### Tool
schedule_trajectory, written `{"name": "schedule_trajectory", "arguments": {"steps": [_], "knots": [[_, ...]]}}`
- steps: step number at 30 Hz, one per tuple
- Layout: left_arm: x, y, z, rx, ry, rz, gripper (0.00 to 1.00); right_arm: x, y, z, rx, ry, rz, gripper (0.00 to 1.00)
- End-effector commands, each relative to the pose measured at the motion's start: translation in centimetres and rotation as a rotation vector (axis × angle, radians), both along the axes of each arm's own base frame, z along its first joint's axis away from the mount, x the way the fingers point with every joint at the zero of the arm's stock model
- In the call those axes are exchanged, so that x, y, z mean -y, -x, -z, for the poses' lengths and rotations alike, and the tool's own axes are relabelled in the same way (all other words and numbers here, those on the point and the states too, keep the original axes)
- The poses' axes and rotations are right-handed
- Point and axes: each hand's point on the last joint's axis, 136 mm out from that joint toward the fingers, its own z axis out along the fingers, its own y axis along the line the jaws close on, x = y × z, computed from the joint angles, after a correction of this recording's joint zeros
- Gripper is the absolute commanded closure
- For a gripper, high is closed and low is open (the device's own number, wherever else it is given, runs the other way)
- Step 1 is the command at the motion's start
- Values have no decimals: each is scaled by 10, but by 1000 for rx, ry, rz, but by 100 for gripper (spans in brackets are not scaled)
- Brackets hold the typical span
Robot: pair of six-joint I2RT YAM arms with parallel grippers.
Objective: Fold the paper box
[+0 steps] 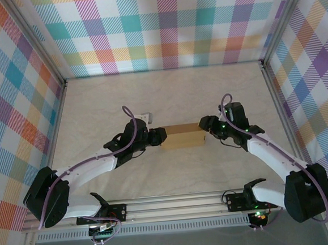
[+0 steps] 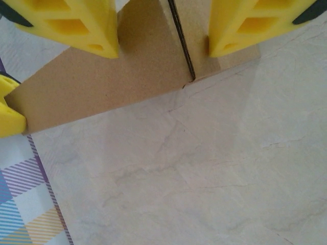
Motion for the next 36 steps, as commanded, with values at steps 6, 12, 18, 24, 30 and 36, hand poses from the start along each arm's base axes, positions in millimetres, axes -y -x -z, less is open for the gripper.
{"name": "schedule_trajectory", "arguments": {"steps": [6, 12, 18, 24, 30, 36], "knots": [[-4, 28, 21, -170, -116, 115, 40, 9, 10, 24, -49, 69, 5, 60], [1, 14, -14, -147, -62, 132, 26, 10, 10, 25, -59, 70, 15, 63], [-18, 8, -8, -191, 12, 74, 31, 12, 12, 27, -61, 74, 22, 64], [-23, 2, 0, -227, 62, 52, 48, 10, 12, 24, -56, 66, 16, 64], [-31, 8, 25, -271, 21, 37, 65, 11, 12, 25, -58, 67, 21, 64], [-37, 14, 49, -320, 31, 33, 86, 12, 13, 25, -60, 69, 23, 65]]}}
